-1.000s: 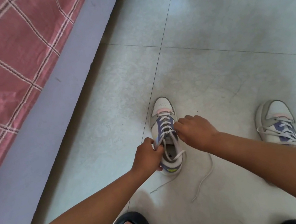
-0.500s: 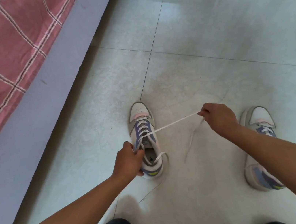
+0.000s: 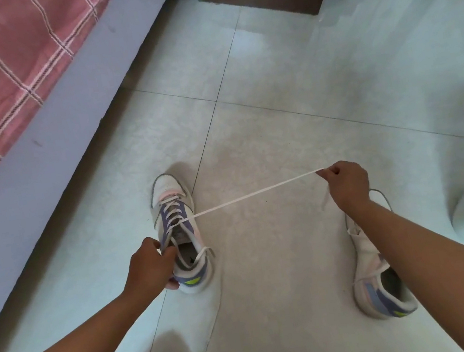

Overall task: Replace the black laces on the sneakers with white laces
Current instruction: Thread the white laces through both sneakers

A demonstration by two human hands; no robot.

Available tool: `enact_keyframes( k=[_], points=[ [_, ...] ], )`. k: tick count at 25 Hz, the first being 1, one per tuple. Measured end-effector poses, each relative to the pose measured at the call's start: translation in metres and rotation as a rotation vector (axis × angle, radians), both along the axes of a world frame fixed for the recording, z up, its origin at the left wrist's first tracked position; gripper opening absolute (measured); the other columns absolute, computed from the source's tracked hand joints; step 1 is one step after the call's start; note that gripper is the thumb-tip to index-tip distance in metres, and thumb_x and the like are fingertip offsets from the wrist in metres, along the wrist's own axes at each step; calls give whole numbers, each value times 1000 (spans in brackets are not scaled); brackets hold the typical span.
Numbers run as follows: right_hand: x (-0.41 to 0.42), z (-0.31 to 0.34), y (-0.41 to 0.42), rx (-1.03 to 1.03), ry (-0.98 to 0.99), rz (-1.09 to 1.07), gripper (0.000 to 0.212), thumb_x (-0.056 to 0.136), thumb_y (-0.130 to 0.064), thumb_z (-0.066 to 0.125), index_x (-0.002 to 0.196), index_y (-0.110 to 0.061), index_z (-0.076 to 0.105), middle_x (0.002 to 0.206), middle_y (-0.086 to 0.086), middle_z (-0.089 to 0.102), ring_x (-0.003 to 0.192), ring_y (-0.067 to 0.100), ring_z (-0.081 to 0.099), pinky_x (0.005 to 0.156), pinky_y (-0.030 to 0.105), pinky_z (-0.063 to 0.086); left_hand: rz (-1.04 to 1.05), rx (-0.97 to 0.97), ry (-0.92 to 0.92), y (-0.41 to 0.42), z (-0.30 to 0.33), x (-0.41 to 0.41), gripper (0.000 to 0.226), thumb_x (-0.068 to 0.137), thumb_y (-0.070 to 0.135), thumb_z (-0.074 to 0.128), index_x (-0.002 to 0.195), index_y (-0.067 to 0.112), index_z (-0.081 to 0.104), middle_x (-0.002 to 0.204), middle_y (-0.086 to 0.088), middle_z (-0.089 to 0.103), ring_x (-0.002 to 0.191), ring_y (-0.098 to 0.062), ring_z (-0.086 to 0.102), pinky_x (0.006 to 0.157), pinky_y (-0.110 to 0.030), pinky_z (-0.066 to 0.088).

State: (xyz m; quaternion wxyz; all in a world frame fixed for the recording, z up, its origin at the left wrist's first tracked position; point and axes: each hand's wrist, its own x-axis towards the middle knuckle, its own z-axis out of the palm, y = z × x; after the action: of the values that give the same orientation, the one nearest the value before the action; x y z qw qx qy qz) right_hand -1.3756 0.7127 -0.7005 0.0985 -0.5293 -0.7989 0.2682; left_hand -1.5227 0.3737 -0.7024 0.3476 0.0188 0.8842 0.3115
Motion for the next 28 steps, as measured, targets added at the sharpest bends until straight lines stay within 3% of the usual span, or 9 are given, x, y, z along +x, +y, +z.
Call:
enact_keyframes(
  k=[3,6,8,11,15,18,21,24,28],
  points=[
    [7,0,13,-95,67,-108,27,87,-24,65,76,1,68,78,15,69,78,30,64,74,33,45,34,-7,8,-5,-1,-5,20,90,24,52,102,10,45,54,-7,68,45,-20,66,52,-25,42],
    [11,-2,19,-218,159,-226,24,85,-21,69,66,-6,65,57,6,63,57,20,62,72,35,51,58,-14,10,-8,-1,-7,20,90,23,52,103,10,45,54,-7,68,45,-21,66,55,-25,42],
    [12,-5,20,-335,249,-329,27,84,-18,69,62,-6,62,52,5,60,45,13,58,62,31,53,48,-29,3,-8,2,-7,19,90,24,52,102,11,45,57,-8,68,45,-20,66,51,-23,42],
    [2,-10,0,-679,395,-500,29,90,-15,63,63,-6,54,54,7,55,29,4,47,40,17,40,34,-22,-19,-5,7,-6,16,90,23,52,97,11,44,69,-12,68,44,-19,65,38,-14,42],
    [-31,-13,-67,-1025,527,-618,22,86,8,59,68,0,50,67,11,50,48,15,52,36,15,46,26,34,-66,1,9,2,15,89,19,50,95,7,43,70,-15,65,45,-22,65,38,-15,45],
    [-63,-4,-115,-1148,511,-523,23,83,15,58,68,0,51,67,11,52,57,17,52,42,17,52,-60,-77,-15,3,12,2,23,90,28,50,97,11,37,76,-11,62,55,-25,63,49,-25,48],
    [-88,6,-151,-1193,505,-378,22,82,17,58,71,-1,52,68,13,54,57,18,56,52,20,56,-172,-196,239,3,17,1,27,91,42,46,102,23,30,76,2,58,68,-21,58,55,-28,37],
    [-102,11,-176,-1091,491,-198,17,79,16,62,81,-1,57,76,16,59,65,23,60,63,26,59,-219,-118,410,6,23,-2,13,92,36,47,96,24,43,67,9,50,63,-13,51,50,-25,29],
    [-112,11,-190,-941,449,-28,20,76,15,65,92,3,61,79,19,63,69,24,62,70,31,58,-267,-74,464,12,21,-5,14,93,29,49,95,22,61,86,8,50,80,-15,52,61,-25,34]
  ],
)
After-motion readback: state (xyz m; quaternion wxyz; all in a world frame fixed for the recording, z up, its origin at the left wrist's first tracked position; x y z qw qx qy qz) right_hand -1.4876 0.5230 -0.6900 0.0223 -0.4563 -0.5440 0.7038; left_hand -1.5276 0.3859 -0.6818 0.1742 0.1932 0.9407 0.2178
